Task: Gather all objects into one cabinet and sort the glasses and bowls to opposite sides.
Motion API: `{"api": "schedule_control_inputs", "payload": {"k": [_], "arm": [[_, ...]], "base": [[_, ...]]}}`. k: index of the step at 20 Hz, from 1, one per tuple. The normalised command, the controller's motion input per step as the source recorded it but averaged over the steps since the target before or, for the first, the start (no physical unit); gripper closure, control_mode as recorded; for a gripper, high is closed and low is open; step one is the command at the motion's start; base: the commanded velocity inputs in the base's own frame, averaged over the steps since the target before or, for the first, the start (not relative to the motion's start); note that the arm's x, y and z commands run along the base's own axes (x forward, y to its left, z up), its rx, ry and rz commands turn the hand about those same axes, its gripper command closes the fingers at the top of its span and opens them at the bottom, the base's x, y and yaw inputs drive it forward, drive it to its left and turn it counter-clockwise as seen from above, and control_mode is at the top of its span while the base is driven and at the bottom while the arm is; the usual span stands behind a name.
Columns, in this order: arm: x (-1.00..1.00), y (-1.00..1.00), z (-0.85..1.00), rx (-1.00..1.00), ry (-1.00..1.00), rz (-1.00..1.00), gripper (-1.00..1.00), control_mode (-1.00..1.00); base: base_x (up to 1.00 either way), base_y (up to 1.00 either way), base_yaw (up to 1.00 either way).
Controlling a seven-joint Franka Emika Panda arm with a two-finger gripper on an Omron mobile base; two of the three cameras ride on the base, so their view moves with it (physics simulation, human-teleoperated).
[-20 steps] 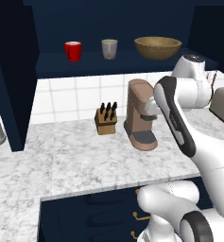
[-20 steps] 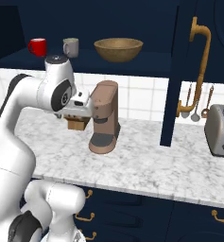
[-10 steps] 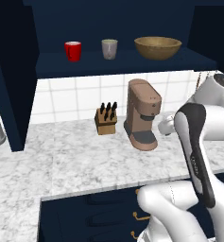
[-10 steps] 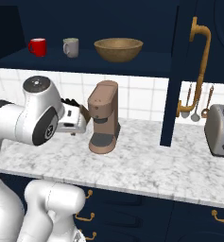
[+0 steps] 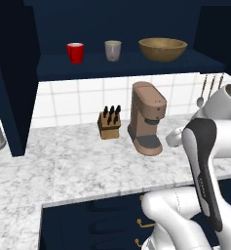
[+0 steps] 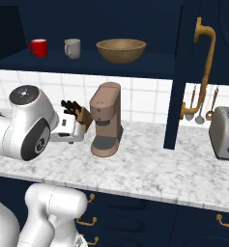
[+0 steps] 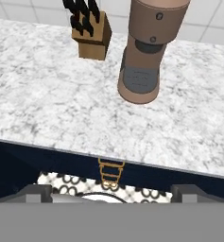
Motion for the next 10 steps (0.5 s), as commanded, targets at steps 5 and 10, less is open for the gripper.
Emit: {"api": "schedule_control_inputs", "payload": {"k": [5, 10], "arm": [[-0.44, -0.26, 0.00, 0.00, -0.03, 0.00, -1.00, -1.00], [-0.97, -0.43, 0.00, 0.00, -0.08, 0.01, -1.00, -1.00]], "base": [[0.00, 0.00, 0.00], [0.00, 0.00, 0.00]]}}
